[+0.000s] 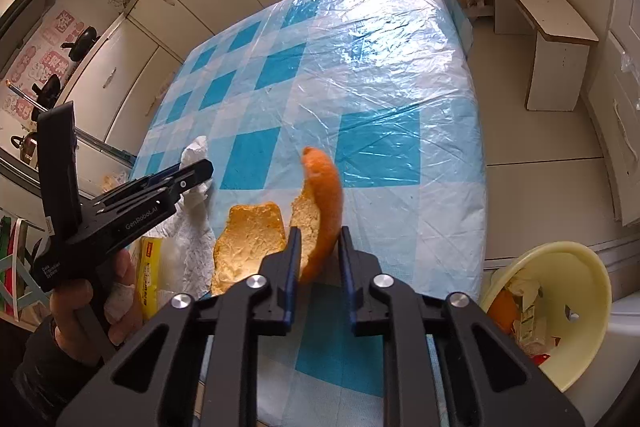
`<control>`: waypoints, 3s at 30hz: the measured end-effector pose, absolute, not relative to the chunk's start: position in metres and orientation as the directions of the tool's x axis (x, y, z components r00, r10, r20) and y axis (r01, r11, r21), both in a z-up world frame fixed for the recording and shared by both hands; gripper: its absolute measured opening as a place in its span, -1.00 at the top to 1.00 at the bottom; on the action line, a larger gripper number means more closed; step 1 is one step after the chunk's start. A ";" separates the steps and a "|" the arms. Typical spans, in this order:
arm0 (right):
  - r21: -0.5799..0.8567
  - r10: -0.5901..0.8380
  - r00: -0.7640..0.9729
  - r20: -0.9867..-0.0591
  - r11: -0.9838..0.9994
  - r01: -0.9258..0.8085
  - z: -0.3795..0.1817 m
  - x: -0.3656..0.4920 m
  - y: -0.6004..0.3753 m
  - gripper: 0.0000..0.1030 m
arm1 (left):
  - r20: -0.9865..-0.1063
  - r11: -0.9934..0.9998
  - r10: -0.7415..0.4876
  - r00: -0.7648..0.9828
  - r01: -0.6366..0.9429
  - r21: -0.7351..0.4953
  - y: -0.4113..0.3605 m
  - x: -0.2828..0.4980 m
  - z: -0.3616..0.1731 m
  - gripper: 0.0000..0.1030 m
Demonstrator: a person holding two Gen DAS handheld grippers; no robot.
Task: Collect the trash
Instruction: 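Carry peel and tissue over the yellow bin and open both tools, then bring both tools back to the table toward the yellow packet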
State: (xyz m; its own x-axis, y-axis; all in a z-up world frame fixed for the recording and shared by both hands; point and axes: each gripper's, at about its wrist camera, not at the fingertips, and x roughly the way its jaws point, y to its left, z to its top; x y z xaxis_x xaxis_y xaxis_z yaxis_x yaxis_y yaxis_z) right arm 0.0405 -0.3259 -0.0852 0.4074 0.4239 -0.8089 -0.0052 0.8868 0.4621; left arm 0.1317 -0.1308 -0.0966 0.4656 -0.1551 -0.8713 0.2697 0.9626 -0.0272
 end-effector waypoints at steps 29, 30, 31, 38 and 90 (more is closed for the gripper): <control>0.410 0.225 0.593 -0.773 0.891 0.196 -0.034 -0.026 -0.455 0.87 | -0.755 0.800 -0.545 0.366 0.496 -0.337 -0.179 0.080 -0.040 0.58; 0.403 0.213 0.594 -0.776 0.891 0.208 -0.033 -0.030 -0.461 0.87 | -0.754 0.791 -0.552 0.356 0.508 -0.340 -0.185 0.075 -0.040 0.58; 0.392 0.195 0.593 -0.781 0.893 0.222 -0.034 -0.035 -0.466 0.87 | -0.755 0.783 -0.557 0.346 0.521 -0.339 -0.192 0.070 -0.039 0.58; 0.241 0.074 0.490 -0.869 0.927 0.287 -0.057 -0.053 -0.485 0.85 | -0.754 0.718 -0.593 0.282 0.610 -0.336 -0.254 0.032 -0.038 0.58; 0.311 0.376 0.485 -0.790 0.927 -0.212 -0.016 0.033 -0.253 -0.33 | -0.849 0.689 -0.156 0.505 0.671 0.273 -0.081 -0.033 -0.072 -0.66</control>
State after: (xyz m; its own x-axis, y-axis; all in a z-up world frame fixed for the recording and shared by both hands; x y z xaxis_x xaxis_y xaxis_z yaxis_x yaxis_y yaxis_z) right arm 0.0329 -0.2527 -0.0165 0.4847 0.3759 -0.7898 -0.2125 0.9265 0.3105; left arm -0.0327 -0.0815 -0.0720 0.5046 -0.1557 -0.8492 0.6713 0.6893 0.2725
